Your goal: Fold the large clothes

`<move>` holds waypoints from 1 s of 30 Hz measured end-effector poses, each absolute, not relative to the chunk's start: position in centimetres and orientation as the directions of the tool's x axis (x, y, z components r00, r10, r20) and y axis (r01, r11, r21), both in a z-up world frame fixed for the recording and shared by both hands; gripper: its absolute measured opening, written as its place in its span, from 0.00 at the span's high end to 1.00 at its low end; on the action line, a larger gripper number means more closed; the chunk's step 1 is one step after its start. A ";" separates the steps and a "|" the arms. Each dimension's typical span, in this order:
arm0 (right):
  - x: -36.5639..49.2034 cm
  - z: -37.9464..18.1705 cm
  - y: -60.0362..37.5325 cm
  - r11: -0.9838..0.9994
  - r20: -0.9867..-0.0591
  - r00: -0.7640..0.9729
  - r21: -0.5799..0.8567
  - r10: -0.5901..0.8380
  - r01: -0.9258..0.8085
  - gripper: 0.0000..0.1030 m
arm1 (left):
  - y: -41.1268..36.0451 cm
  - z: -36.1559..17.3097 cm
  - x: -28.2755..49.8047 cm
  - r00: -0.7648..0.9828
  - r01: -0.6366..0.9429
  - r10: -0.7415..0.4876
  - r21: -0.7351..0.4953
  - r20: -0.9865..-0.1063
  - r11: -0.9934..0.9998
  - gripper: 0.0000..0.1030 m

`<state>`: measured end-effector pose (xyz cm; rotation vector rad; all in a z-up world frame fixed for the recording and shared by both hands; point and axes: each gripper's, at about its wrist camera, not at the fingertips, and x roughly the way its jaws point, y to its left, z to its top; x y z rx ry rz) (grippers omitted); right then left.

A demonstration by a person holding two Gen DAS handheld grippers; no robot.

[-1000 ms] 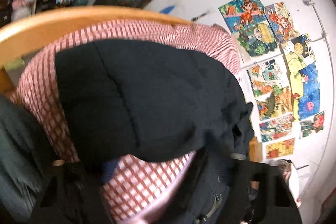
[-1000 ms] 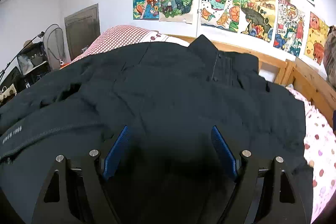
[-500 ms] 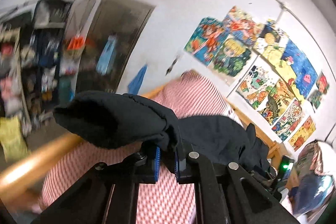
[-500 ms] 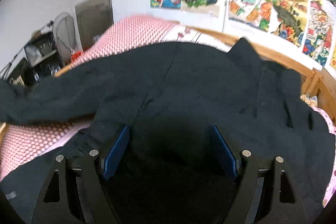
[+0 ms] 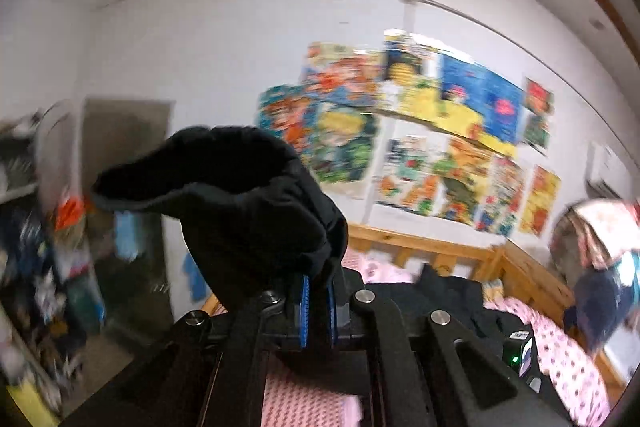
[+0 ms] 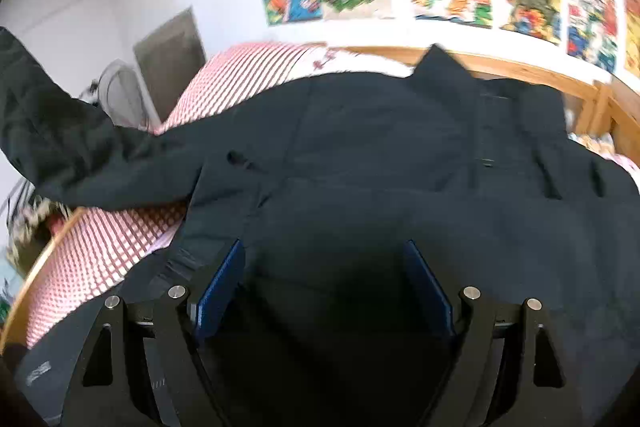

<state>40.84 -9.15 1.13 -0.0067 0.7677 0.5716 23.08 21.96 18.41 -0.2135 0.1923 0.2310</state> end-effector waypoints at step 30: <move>42.7 -2.9 -34.2 0.869 -0.623 0.653 0.483 0.430 -0.110 0.25 | -5.3 0.6 39.4 0.523 0.396 -0.369 -0.164 -0.768 0.903 0.94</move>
